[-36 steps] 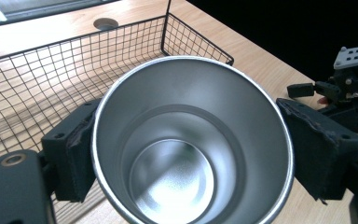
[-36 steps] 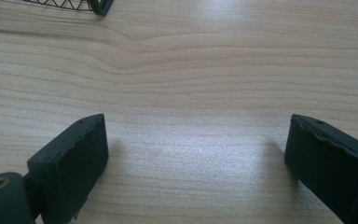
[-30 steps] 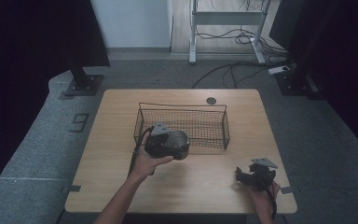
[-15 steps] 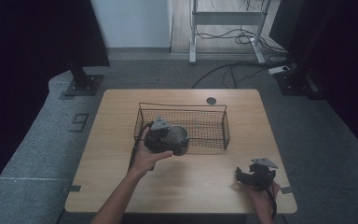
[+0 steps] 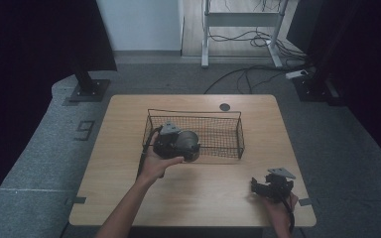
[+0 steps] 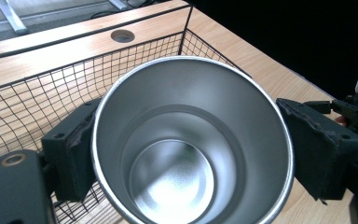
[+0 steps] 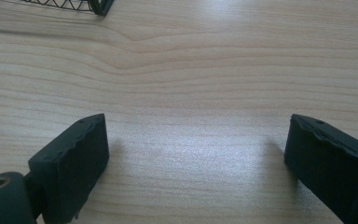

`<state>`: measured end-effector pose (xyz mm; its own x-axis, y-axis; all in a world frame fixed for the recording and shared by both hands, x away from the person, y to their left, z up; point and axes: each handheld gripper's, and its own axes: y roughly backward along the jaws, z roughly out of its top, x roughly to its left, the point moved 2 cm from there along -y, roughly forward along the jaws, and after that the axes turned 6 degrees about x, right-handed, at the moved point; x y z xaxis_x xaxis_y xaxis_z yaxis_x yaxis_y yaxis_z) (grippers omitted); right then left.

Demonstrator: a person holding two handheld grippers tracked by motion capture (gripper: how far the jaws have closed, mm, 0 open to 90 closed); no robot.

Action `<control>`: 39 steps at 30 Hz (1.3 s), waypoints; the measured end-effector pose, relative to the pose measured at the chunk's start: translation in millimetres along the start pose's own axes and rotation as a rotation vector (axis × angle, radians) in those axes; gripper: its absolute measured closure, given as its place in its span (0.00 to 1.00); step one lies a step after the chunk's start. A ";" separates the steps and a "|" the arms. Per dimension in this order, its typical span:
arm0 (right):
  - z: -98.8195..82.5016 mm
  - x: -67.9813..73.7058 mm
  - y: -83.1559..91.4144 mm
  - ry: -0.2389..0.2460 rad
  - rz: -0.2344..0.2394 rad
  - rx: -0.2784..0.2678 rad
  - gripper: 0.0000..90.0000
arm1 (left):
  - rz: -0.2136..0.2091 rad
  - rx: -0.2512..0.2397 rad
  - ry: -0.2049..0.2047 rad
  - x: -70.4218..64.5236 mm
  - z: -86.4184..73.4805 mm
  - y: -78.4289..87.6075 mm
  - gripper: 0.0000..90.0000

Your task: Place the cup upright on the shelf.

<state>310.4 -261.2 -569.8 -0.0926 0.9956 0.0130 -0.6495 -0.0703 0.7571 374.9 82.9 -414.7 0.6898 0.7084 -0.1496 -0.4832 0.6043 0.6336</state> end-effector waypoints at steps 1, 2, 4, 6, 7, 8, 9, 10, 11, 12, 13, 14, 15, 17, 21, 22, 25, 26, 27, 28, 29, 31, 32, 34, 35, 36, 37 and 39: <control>0.0 0.0 0.0 0.000 0.000 0.000 0.07 | 0.004 0.001 -0.002 0.6 0.5 -0.1 0.16; 0.0 0.0 0.0 0.000 0.000 0.000 0.07 | 0.006 0.002 -0.001 1.3 1.0 -0.2 0.16; 0.0 0.0 0.0 0.000 0.000 0.000 0.07 | 0.009 0.000 -0.002 3.2 1.9 -0.6 0.16; 0.0 -0.2 0.0 0.002 -0.001 0.000 0.07 | 0.009 0.001 0.000 5.5 2.9 -1.2 0.16; 0.0 -0.1 0.0 0.002 -0.001 0.000 0.07 | 0.009 0.004 0.008 7.5 3.6 -2.1 0.16; 0.0 -0.1 0.0 0.002 -0.001 0.001 0.07 | 0.009 0.004 0.008 7.5 3.6 -2.1 0.16; 0.0 -0.1 0.0 0.001 0.000 0.000 0.07 | 0.010 0.006 0.008 8.4 3.9 -2.5 0.16; 0.0 -0.1 0.0 0.002 -0.001 0.001 0.07 | 0.014 0.007 0.010 9.5 4.5 -3.0 0.16; 0.0 -0.2 0.0 0.002 -0.001 0.001 0.07 | 0.014 0.007 0.010 9.5 4.5 -3.0 0.16; 0.0 -0.2 0.0 0.002 -0.001 0.001 0.07 | 0.014 0.008 0.010 9.8 4.8 -3.1 0.16; 0.0 -0.2 0.0 0.002 -0.001 0.001 0.07 | 0.014 0.008 0.011 10.4 5.5 -3.3 0.16; -0.1 -0.1 0.0 0.002 -0.001 0.001 0.07 | 0.013 0.009 0.012 10.8 5.9 -3.5 0.16; 0.0 -0.1 0.0 0.002 -0.001 0.001 0.07 | 0.013 0.009 0.011 11.3 6.5 -3.7 0.16; 0.0 -0.2 0.0 0.002 -0.001 0.001 0.07 | 0.012 0.009 0.012 11.8 7.0 -3.8 0.16; 0.0 -0.2 0.0 0.002 0.000 0.000 0.07 | 0.005 0.008 0.023 15.1 8.1 -5.0 0.16; 0.0 -0.2 0.0 0.002 -0.001 0.001 0.07 | 0.006 0.010 0.026 16.1 8.1 -5.5 0.16; -0.1 -0.3 0.0 0.003 -0.001 0.000 0.07 | 0.011 0.012 0.030 18.3 8.2 -6.9 0.16; 0.0 -0.3 0.0 0.003 -0.001 0.000 0.07 | 0.011 0.012 0.031 19.6 8.7 -7.5 0.16; 0.0 -0.3 0.0 0.003 -0.001 0.000 0.07 | 0.011 0.012 0.031 19.6 8.7 -7.5 0.16; -0.1 -0.3 0.0 0.003 -0.001 0.000 0.07 | 0.011 0.012 0.032 20.2 8.9 -7.8 0.16; -0.1 -0.3 0.0 0.004 -0.001 0.000 0.07 | 0.010 0.013 0.034 20.6 9.2 -8.1 0.16; -0.1 -0.3 0.0 0.004 -0.001 0.000 0.07 | 0.014 0.014 0.030 21.7 11.1 -8.0 0.16; -0.1 -0.3 0.0 0.004 -0.001 0.000 0.07 | 0.014 0.014 0.030 21.7 11.1 -8.0 0.16; -0.1 -0.3 0.0 0.004 -0.001 0.000 0.07 | 0.016 0.014 0.028 22.3 12.9 -7.7 0.16; -0.1 -0.3 0.0 0.004 -0.001 0.000 0.07 | 0.017 0.013 0.029 22.6 13.8 -7.7 0.16; -0.1 -0.3 0.0 0.004 -0.001 0.000 0.07 | 0.021 0.012 0.028 23.6 15.5 -7.6 0.16; -0.1 -0.3 0.0 0.004 -0.001 0.000 0.07 | 0.024 0.012 0.028 24.0 16.3 -7.7 0.16; -0.1 -0.2 -0.1 0.003 0.000 -0.002 0.07 | 0.032 0.008 0.026 24.9 17.7 -8.3 0.16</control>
<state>310.5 -261.5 -569.9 -0.0948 0.9954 0.0110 -0.6507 -0.0703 0.7560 405.6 89.0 -410.2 0.6595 0.7369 -0.1487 -0.5006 0.5781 0.6444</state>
